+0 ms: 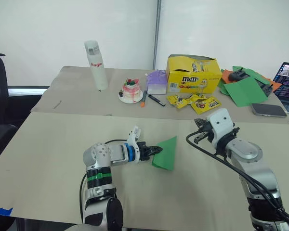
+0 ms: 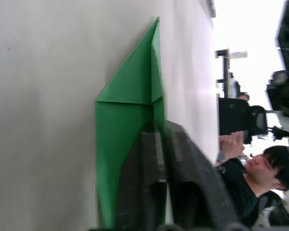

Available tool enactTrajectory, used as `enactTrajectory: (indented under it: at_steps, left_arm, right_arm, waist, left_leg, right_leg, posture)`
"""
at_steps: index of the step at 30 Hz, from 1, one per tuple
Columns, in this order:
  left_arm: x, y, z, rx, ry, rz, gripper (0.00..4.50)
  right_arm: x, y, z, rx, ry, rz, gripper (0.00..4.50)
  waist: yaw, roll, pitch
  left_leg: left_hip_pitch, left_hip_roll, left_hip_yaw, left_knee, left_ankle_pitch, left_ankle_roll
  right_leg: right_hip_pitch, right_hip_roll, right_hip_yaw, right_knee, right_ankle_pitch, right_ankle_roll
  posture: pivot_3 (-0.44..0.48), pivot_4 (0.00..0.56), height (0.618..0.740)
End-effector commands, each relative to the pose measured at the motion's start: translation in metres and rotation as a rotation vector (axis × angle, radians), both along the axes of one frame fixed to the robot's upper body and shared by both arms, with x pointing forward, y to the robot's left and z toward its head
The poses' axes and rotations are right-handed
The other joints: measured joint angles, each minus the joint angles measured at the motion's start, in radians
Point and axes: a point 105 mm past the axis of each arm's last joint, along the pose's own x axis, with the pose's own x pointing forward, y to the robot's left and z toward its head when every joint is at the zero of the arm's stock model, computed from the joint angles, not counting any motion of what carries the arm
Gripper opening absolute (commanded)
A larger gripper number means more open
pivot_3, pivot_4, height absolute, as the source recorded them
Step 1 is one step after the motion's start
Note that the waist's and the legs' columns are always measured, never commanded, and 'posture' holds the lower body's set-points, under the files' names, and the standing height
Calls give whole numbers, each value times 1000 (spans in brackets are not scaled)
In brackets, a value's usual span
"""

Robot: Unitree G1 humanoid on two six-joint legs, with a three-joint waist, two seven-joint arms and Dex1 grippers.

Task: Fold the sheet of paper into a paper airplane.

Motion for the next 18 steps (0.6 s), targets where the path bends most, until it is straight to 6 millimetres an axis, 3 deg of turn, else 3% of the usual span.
enactTrajectory:
  at_steps: [1,8,9,11,14,18]
  left_arm:
    - [2,1,22,-49,-62,-25,1858]
    - [5,56,64,-78,-227,-125,4213]
    - [5,63,75,-53,-322,-170,4449]
    - [2,67,82,38,-501,-289,4449]
    - [10,68,60,323,-919,-548,4449]
    - [28,59,41,535,-1341,-801,4449]
  right_arm:
    - [-2,3,16,4,-60,1,0]
    - [-8,7,12,15,-46,16,0]
    - [-8,7,11,19,-45,14,0]
    - [-8,8,10,24,-44,10,0]
    - [-11,11,8,25,-41,15,0]
    - [-22,20,3,34,-6,76,0]
  waist:
    - [0,0,0]
    - [-11,0,0]
    - [-10,1,1]
    - [-10,1,3]
    - [4,4,3]
    - [23,3,3]
  left_leg:
    - [0,-1,0,-1,0,0]
    - [1,-1,-1,-3,2,-3]
    - [1,-1,-2,-4,2,-4]
    - [1,-2,-1,-4,3,-5]
    - [2,-4,-1,-6,9,-16]
    - [0,-4,0,-5,4,-5]
  right_leg:
    - [0,0,0,0,0,0]
    - [-1,-1,0,0,0,0]
    - [-1,-1,-1,0,0,0]
    - [-1,-1,-1,0,0,0]
    - [0,-4,-2,-1,0,0]
    - [0,-6,-1,-2,0,-1]
  posture:
    - [0,150,722]
    - [0,150,722]
    - [0,150,722]
    - [0,150,722]
    - [0,150,722]
    - [0,150,722]
